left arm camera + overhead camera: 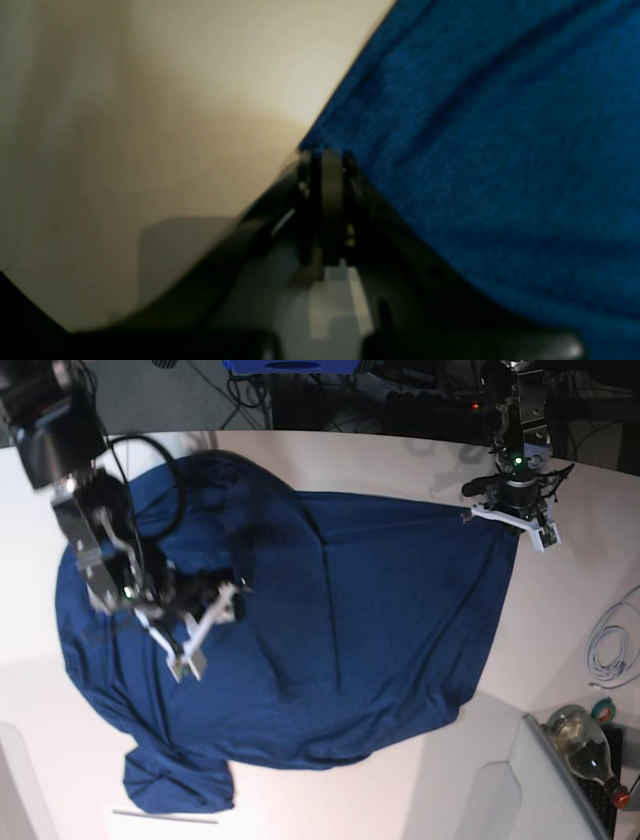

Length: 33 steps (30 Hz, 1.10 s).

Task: Layout the t-shirt on the table in an organized manner, then fold the t-shirt properly
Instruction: 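Release the shirt with the right gripper and press its middle flat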

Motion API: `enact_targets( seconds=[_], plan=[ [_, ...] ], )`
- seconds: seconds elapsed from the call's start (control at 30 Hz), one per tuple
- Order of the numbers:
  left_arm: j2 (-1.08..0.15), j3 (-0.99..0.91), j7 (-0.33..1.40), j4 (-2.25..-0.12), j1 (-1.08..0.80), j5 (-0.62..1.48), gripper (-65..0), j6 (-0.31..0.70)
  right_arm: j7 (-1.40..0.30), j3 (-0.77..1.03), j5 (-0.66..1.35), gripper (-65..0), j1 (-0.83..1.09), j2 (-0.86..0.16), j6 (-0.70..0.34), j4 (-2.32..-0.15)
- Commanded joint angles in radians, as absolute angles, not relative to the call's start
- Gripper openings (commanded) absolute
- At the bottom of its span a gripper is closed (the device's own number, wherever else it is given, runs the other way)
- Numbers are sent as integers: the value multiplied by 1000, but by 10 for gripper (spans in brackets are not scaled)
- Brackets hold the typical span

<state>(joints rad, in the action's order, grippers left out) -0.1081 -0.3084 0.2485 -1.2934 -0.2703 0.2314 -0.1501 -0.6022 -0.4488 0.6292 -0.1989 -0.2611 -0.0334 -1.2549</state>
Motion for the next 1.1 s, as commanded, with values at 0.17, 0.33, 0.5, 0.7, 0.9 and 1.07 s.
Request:
enact_targets(
  seconds=[0.17, 0.33, 0.5, 0.7, 0.9, 1.07],
  plan=[
    [-116, -312, 245, -1307, -282, 226, -650, -153, -447, -608, 644, -309, -409, -223, -35, -1018],
    [-116, -314, 245, -1307, -282, 226, -650, -153, -351, -708, 644, -308, -501, -182, -35, -828],
    [-116, -314, 245, -1307, -283, 228, -650, -153, -349, -760, 645, -308, -515, -153, -35, -799],
    [-116, -314, 245, -1307, -282, 228, -650, -153, -349, -760, 645, -309, -503, -150, -35, -797],
    [-116, -314, 245, -1307, -277, 228, -650, -153, -351, -760, 645, -402, -501, -134, -35, -791],
    [-116, -314, 245, -1307, -275, 228, -650, -153, -354, -759, 647, -585, -501, -130, -31, -791]
  ],
)
